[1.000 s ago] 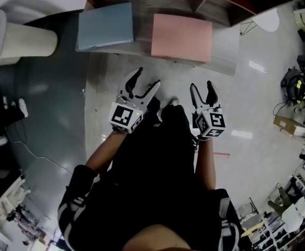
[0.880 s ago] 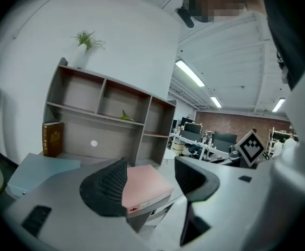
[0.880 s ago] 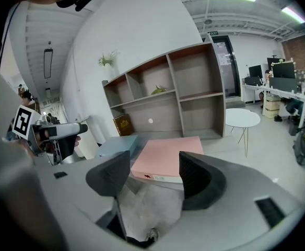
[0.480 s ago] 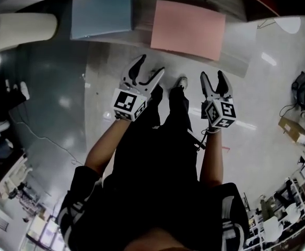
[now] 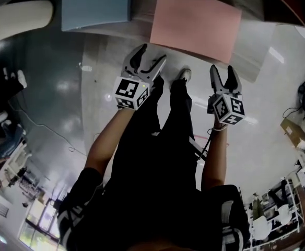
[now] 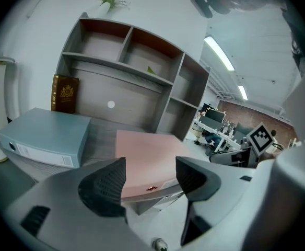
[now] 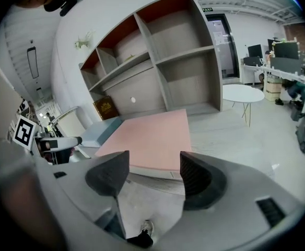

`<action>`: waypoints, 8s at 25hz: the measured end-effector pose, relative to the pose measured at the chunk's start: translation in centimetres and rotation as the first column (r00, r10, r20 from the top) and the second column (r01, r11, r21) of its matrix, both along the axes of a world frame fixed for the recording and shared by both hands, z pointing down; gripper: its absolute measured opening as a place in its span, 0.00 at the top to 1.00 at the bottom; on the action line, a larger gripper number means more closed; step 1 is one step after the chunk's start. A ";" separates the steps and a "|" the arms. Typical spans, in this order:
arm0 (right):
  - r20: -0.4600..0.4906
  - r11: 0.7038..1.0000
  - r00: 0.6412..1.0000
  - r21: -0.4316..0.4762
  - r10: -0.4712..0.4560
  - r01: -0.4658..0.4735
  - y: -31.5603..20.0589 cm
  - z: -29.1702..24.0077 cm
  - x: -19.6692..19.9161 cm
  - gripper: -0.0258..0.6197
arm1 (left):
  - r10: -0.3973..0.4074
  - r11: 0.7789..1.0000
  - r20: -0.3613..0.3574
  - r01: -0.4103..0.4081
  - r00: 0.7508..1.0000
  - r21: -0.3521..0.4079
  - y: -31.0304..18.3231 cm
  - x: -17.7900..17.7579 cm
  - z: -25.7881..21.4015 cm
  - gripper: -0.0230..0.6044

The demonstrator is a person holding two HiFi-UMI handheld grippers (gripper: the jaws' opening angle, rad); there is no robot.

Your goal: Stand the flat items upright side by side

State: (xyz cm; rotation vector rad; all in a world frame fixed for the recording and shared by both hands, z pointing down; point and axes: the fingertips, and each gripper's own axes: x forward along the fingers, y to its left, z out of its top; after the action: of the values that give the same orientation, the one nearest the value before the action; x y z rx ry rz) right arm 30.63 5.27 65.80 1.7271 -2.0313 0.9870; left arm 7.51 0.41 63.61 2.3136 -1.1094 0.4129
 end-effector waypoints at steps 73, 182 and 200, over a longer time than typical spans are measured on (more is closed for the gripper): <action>-0.010 0.985 1.000 -0.170 -0.002 0.001 4.5 7.1 -0.2 0.46 | -0.593 0.759 -0.502 0.228 0.630 -0.610 2.0 -3.3 13.4 0.42; -0.038 0.989 0.998 0.137 -0.056 0.061 1.1 -10.8 2.4 0.45 | -0.219 0.927 0.066 0.186 0.974 0.325 -0.2 6.8 -13.4 0.50; -0.122 0.957 0.992 0.282 -0.034 0.067 0.0 -15.0 5.9 0.69 | -0.283 0.906 0.073 0.242 0.956 0.348 -3.8 11.9 -13.2 0.49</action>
State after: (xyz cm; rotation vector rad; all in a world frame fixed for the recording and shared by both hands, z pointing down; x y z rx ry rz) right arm 36.56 5.27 50.76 1.8121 -2.2162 0.5831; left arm 19.43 -3.40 50.38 2.3982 -1.6410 0.2800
